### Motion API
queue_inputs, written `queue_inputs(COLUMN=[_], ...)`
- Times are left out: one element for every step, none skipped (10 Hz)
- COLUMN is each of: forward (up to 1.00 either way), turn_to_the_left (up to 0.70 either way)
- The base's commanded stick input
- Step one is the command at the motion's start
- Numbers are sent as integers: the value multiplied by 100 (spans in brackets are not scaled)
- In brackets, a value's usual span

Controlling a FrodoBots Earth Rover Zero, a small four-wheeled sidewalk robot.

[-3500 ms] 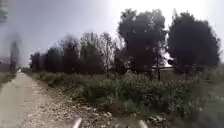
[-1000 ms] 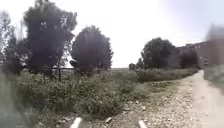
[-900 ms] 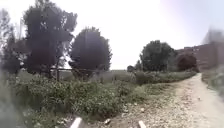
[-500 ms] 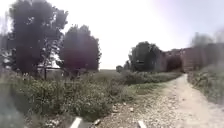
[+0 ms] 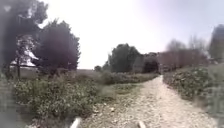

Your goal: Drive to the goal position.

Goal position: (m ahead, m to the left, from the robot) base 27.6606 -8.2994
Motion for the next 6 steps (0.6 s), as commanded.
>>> queue_inputs(forward=[0,22,85,85,85,85], turn_to_the_left=[-85,-72,-25,0,0,0])
